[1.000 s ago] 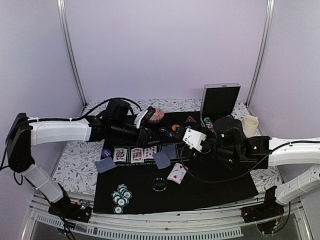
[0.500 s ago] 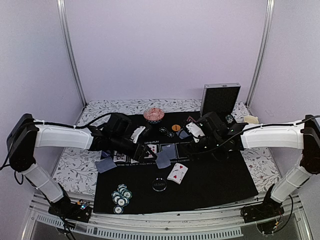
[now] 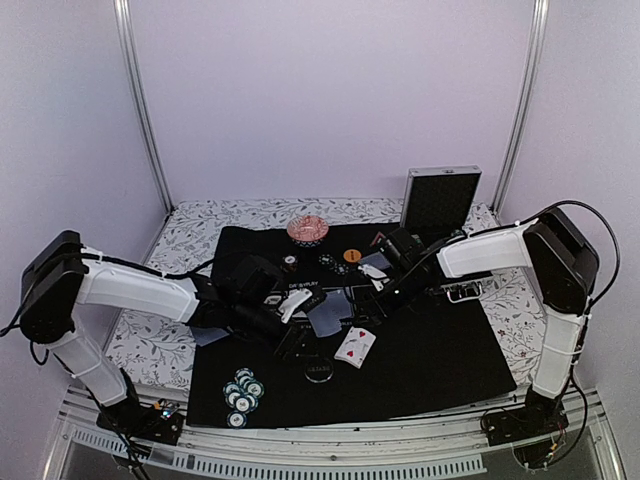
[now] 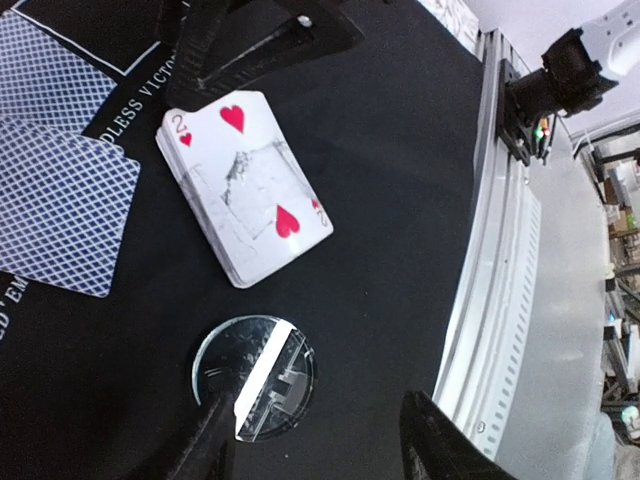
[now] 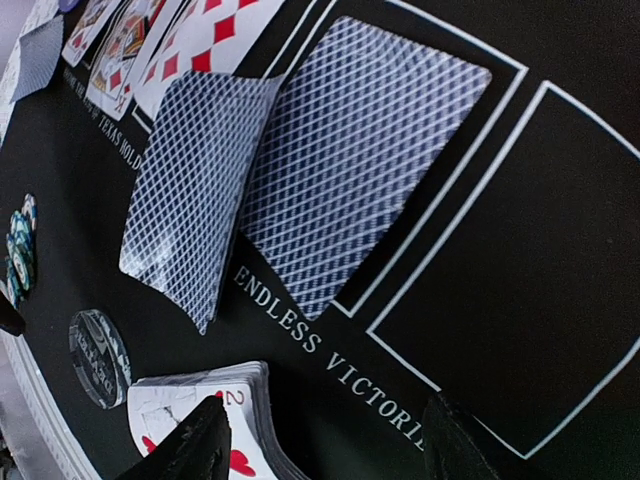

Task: Distribute texas hold em gaming equipment
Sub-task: Pick up the face-down deck piles from the poker table mat.

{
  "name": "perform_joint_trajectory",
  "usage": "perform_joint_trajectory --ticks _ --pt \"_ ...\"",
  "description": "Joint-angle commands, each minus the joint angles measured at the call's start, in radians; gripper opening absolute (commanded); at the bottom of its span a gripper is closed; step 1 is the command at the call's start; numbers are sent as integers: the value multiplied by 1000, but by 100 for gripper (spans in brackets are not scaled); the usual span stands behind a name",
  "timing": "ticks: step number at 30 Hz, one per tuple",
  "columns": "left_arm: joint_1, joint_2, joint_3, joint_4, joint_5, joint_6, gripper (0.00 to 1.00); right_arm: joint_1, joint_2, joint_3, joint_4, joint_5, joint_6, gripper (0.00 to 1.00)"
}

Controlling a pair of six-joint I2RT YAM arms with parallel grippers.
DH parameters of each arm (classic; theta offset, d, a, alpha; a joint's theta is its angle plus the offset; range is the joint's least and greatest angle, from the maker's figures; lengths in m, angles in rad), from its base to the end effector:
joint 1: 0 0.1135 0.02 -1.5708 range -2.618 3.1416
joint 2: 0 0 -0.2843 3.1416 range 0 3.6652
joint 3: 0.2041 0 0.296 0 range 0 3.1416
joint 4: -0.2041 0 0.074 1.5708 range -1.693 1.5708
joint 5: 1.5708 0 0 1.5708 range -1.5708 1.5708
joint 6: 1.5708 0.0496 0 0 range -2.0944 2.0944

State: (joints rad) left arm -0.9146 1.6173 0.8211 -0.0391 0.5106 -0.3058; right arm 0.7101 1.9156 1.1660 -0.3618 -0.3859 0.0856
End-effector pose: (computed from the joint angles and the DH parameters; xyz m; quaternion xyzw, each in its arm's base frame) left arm 0.1989 -0.2981 0.1453 0.3572 0.8342 -0.3925 0.1500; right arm 0.3081 0.2895 0.1200 -0.3351 0.8960 0.2587 0.1337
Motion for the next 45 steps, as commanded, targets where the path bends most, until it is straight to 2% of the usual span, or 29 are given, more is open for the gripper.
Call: perform_joint_trajectory --ticks 1,6,14,19,23,29,35,38,45 --pt "-28 16 -18 14 -1 40 56 -10 48 33 -48 -170 -44 65" --pt "-109 24 12 -12 -66 122 53 -14 79 25 -64 -244 -53 61" --pt "-251 110 106 -23 -220 307 31 -37 113 19 -57 -296 -57 54" --pt "-272 233 207 -57 -347 357 22 -48 106 -5 -47 -306 -49 52" --pt "-272 296 276 -103 -383 379 19 -53 100 -27 -37 -332 -46 51" --pt "-267 317 295 -118 -392 393 19 -54 104 -44 -20 -369 -47 49" --pt "-222 332 302 -130 -327 380 19 -53 92 -68 9 -426 -35 45" --pt "-216 336 303 -127 -317 382 19 -54 83 -82 26 -467 -14 39" --pt "-213 336 298 -119 -310 383 20 -52 14 -118 60 -523 19 11"
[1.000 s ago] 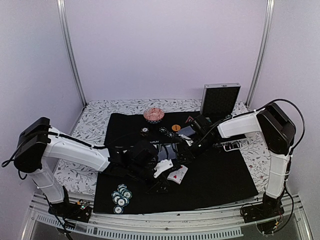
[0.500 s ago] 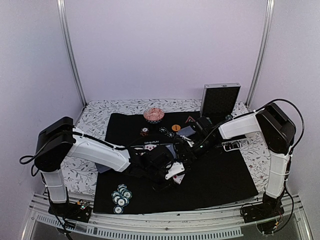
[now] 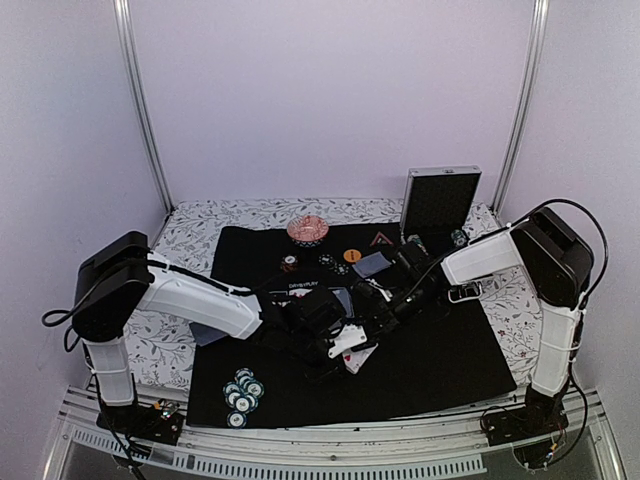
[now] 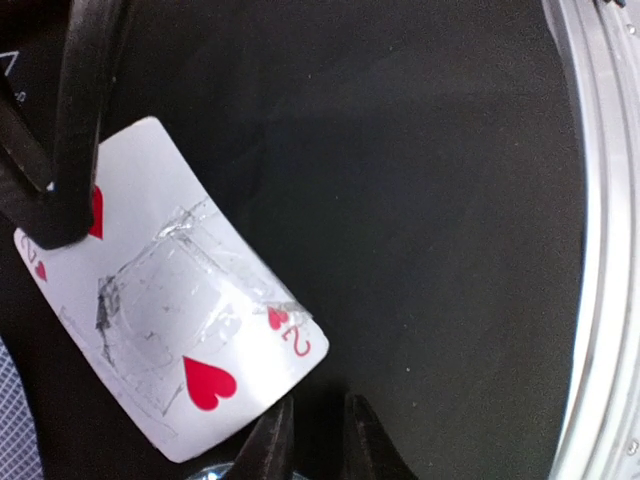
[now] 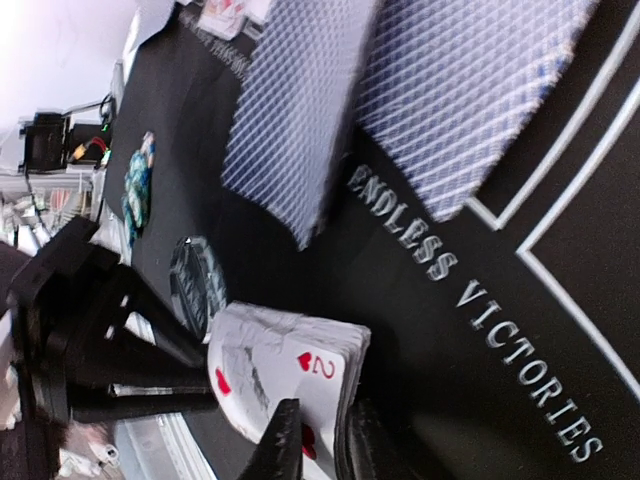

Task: Distribute texas hold em gaming equipment
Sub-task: Pick up the face-down deck piles from the poker table mat, then pass from the right arm to the left

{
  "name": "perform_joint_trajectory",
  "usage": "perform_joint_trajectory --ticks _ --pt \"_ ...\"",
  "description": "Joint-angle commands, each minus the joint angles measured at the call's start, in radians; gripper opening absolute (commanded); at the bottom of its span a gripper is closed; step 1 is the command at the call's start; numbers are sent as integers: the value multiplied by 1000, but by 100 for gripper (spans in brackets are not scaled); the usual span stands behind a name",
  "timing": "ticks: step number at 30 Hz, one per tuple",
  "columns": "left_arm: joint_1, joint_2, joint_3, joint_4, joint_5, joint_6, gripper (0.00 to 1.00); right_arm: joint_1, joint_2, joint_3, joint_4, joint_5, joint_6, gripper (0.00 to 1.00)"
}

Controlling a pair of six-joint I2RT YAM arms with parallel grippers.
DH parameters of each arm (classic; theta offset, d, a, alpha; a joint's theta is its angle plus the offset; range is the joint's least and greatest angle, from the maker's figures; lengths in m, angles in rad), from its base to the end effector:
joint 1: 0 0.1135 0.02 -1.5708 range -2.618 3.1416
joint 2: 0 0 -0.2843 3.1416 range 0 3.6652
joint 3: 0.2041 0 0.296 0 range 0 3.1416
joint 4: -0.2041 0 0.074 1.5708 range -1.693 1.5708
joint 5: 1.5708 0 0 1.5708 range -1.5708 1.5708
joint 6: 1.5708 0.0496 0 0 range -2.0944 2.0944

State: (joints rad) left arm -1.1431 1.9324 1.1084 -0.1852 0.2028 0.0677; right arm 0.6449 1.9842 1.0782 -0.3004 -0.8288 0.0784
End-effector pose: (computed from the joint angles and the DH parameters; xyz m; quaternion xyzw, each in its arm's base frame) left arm 0.1679 -0.3925 0.1037 0.5671 0.7700 -0.2247 0.1870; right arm 0.2965 0.2688 0.0823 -0.3216 0.8440 0.4290 0.0150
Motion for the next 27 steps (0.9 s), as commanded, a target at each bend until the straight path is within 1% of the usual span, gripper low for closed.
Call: perform_joint_trajectory --ticks 1,3,6,7,10,12,14,18,20,21,23,25,27 --pt "15 20 11 27 -1 10 20 12 -66 -32 -2 -88 31 7" --pt "16 16 12 25 -1 11 20 13 -88 -33 -7 -93 37 4" --pt "17 -19 38 -17 2 -9 20 12 -143 -44 -22 -69 42 3" --pt "20 -48 46 -28 27 -16 21 12 -163 -48 -30 -48 45 3" --pt "31 -186 15 -3 139 -39 26 13 -232 -40 -74 32 63 3" --pt "43 -293 -30 8 208 -54 31 27 -283 -11 -135 90 79 2" --pt "63 -404 -70 6 259 -66 36 54 -335 42 -199 165 61 2" --pt "143 -619 -140 5 364 -142 52 122 -412 120 -312 279 -6 2" --pt "206 -720 -163 -3 398 -184 59 183 -442 168 -346 301 -59 2" --pt "245 -764 -173 -11 406 -194 62 233 -465 183 -354 312 -103 2" --pt "288 -840 -195 -33 406 -193 72 305 -502 203 -349 343 -176 2" --pt "308 -898 -226 -46 429 -169 82 357 -532 218 -327 367 -223 2" --pt "313 -915 -246 -43 495 -142 88 397 -556 235 -303 385 -259 2"
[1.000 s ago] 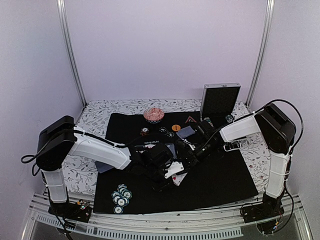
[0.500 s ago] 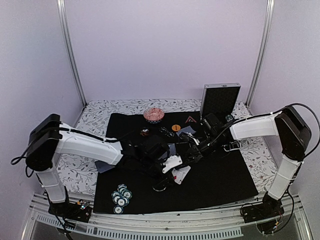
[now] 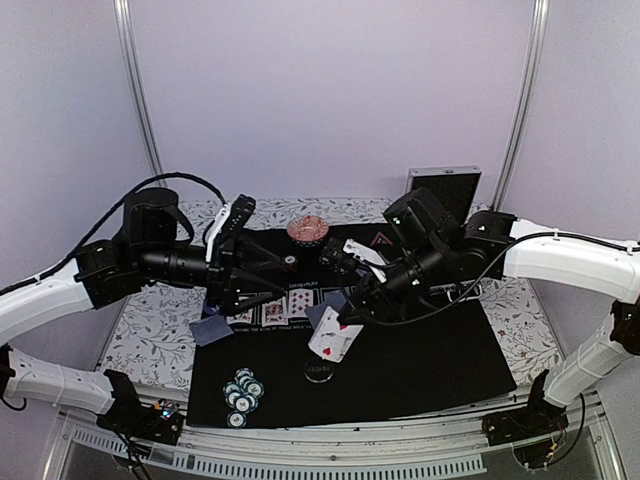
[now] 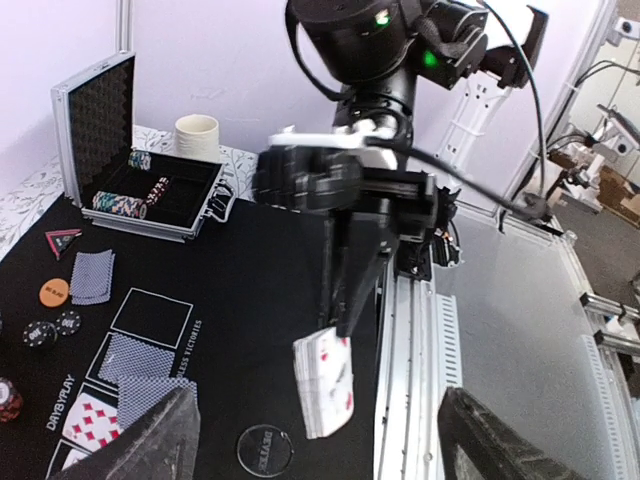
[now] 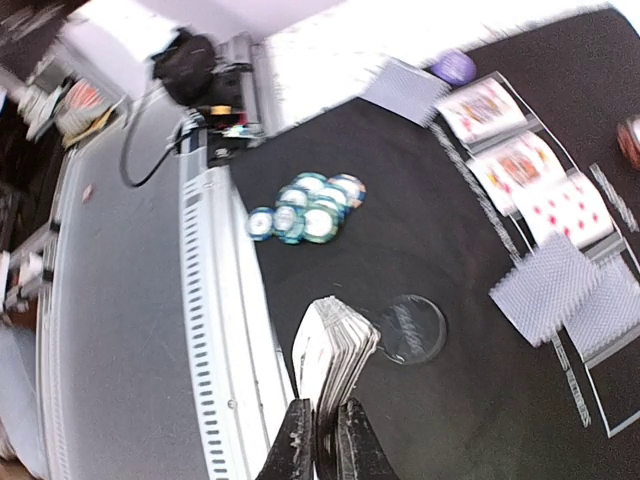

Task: Distribute texas hold em gaming equipment
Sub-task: Pass from the right arm to the left

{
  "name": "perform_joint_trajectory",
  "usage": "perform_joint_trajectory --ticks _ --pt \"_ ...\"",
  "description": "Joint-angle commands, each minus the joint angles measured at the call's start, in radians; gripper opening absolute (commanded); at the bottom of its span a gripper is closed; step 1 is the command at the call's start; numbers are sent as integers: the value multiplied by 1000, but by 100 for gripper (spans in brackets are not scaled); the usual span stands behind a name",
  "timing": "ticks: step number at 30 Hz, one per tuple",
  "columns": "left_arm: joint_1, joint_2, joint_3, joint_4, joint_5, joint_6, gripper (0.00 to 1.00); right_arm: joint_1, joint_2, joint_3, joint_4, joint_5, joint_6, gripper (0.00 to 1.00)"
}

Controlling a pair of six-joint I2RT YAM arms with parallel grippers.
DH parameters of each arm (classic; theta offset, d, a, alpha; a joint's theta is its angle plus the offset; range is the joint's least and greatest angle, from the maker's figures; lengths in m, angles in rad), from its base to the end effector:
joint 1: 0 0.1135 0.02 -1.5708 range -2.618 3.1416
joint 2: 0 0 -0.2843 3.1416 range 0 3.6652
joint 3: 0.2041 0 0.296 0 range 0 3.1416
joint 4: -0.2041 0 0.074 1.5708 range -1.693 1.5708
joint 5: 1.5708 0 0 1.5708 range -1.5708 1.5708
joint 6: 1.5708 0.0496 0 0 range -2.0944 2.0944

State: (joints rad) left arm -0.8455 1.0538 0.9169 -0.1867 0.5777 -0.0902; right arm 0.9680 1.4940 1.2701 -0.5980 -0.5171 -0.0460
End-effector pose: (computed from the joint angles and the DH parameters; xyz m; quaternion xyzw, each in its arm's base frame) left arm 0.1684 -0.2308 0.3438 0.4416 0.6620 -0.4588 0.3953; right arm 0.1918 0.3219 0.3053 -0.5186 0.7412 0.3704 0.2108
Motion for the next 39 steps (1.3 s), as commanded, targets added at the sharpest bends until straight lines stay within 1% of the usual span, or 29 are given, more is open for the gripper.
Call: perform_joint_trajectory --ticks 1,4,5,9,13,17,25,29,33,35,37,39 --pt "15 -40 -59 -37 152 21 90 93 -73 58 6 77 -155 2" --pt "15 -48 -59 -16 251 53 97 166 -91 83 53 108 -232 2" --pt "14 -51 -56 -15 293 84 98 190 -94 88 70 119 -270 2" --pt "15 -32 -47 7 409 125 98 242 -105 86 157 136 -410 2" --pt "13 35 -15 -26 461 168 98 268 -91 101 217 114 -564 2" --pt "8 85 -18 -15 571 168 98 278 -69 111 258 108 -655 2" --pt "-26 112 -22 -8 578 183 98 282 -17 143 295 99 -756 2" --pt "-29 132 -21 -14 594 177 88 283 -12 145 319 102 -780 2" --pt "-29 138 -19 -30 600 189 68 284 -14 134 338 116 -806 2" --pt "-30 140 -15 -40 597 195 56 284 -16 132 342 119 -814 2" --pt "-31 138 -13 -50 597 203 46 284 -21 124 347 118 -819 2" --pt "-30 134 -13 -55 593 206 43 284 -28 114 351 120 -821 2"
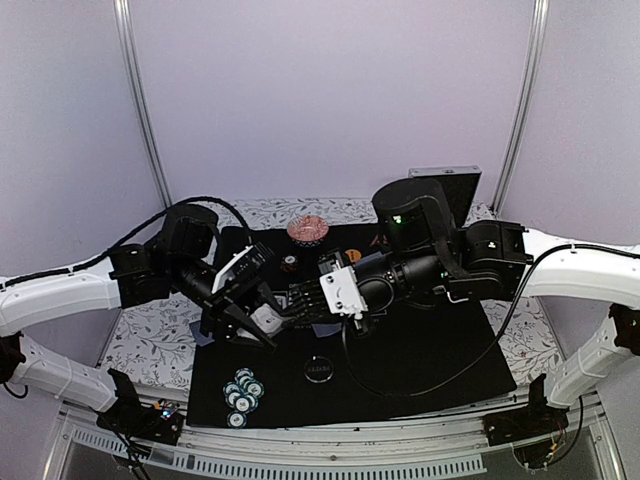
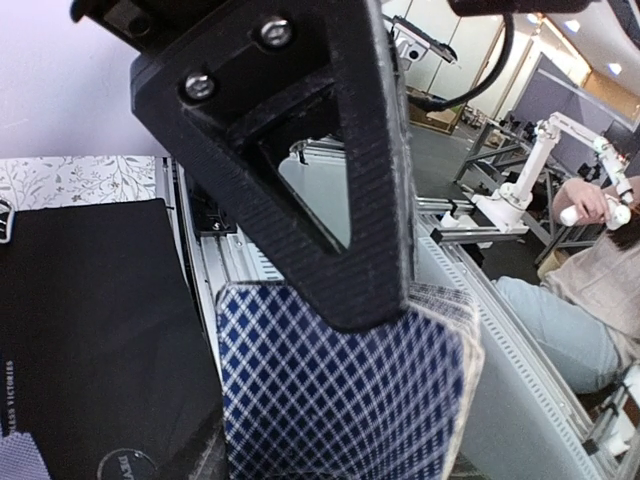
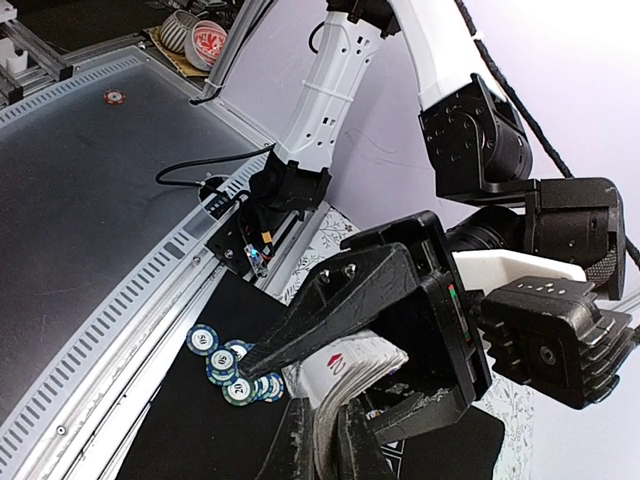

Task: Distribute texas hold em gaming equipment
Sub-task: Pass from the right arm to the left, then pick up the poker card from the community card area.

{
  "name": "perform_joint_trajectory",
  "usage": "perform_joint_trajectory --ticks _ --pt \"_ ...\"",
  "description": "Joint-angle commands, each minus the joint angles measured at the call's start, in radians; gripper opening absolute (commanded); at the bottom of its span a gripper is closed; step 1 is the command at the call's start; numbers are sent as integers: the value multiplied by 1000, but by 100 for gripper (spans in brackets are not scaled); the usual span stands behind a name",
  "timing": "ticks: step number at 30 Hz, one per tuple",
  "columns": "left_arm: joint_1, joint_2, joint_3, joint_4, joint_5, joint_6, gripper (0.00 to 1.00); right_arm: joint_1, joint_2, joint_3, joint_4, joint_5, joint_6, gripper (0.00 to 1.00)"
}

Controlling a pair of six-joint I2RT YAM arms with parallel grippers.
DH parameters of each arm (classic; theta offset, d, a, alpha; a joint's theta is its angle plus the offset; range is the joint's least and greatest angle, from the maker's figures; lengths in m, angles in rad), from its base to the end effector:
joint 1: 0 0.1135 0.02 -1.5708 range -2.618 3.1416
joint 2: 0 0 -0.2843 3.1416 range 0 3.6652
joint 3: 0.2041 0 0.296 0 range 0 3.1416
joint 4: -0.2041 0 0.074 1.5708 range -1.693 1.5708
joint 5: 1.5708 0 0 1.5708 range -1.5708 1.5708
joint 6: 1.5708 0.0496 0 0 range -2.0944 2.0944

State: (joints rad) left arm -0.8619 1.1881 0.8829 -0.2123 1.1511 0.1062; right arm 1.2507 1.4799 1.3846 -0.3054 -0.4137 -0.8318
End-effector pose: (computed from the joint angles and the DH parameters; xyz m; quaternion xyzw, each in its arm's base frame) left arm 0.1545 -0.2498 0.3008 0.5797 0.5146 -0.5929 0.2183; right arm 0.1064 0.3844 0.3822 -0.7615 0.3143 0.2799 0.4931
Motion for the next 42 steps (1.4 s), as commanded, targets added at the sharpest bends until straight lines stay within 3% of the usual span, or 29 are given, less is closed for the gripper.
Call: perform_joint_trajectory --ticks 1,6,7,10,13,15,22,24,29,42 --pt "-14 -2 20 -29 19 11 41 2 -17 -5 60 18 -36 2" --pt "-14 -25 25 -49 -37 24 33 1 -35 -49 101 75 -10 3" --pt "-14 -32 29 -64 -67 28 31 1 -44 -67 136 117 10 7" --pt "-14 -56 49 -121 -241 18 28 -3 -77 -128 249 284 110 38" --pt "-10 -75 53 -175 -537 -18 24 -66 -116 -168 289 356 270 57" --pt "-9 -76 48 -211 -692 -40 22 -140 -130 -199 269 369 484 63" --pt "-8 -96 -5 -228 -992 -135 21 -368 -91 -329 111 400 1211 66" --pt "-8 -85 -26 -215 -1048 -161 21 -383 -66 -386 129 392 1322 65" --pt "-18 5 -51 -202 -1114 -207 22 -386 67 -412 186 306 1448 58" --pt "-115 188 -98 -156 -1294 -297 22 -410 419 -307 261 95 1504 45"
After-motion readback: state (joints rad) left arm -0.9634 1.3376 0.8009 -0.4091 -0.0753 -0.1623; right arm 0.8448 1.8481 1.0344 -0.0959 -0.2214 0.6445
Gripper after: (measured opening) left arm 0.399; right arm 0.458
